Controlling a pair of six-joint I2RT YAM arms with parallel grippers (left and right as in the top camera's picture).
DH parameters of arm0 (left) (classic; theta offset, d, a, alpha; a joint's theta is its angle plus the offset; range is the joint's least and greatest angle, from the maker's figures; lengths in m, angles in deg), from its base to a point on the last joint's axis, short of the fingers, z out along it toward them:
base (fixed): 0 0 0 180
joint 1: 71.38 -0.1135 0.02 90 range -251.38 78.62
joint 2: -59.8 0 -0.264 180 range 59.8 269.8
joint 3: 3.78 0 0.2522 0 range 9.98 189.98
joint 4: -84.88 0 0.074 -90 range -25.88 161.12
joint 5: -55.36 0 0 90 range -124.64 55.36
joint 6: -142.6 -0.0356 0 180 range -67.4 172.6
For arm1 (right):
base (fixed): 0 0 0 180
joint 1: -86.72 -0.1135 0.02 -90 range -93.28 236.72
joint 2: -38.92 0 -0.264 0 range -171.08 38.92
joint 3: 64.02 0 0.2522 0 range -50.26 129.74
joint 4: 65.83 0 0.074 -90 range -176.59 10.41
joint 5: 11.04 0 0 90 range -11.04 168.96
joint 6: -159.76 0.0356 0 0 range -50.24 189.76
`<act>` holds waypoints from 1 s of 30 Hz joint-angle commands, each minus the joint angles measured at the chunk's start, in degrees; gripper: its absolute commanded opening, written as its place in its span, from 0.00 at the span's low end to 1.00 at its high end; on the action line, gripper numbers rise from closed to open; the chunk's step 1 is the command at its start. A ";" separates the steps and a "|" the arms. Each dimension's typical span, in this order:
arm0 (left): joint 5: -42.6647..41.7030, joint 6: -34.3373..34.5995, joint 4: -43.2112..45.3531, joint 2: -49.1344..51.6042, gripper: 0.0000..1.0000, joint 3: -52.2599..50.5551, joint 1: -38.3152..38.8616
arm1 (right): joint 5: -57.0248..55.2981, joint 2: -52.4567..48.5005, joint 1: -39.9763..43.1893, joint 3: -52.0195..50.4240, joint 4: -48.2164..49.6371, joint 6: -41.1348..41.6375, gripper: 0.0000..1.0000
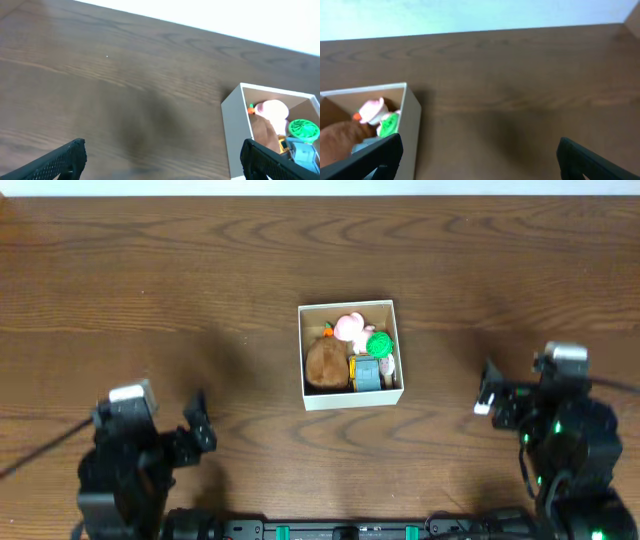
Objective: Pack container
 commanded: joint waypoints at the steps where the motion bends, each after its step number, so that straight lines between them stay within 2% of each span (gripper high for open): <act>1: 0.11 2.62 0.35 -4.61 0.98 -2.95 0.02 | -5.75 5.53 -0.37 -4.26 0.00 4.48 0.99; 9: 0.09 2.64 0.22 -5.40 0.98 -3.76 0.02 | -8.59 7.69 -0.37 -8.85 -1.42 6.16 0.99; 30: 0.09 2.64 0.24 -5.40 0.98 -3.76 0.02 | -8.39 7.69 -0.37 -9.05 -15.45 6.19 0.99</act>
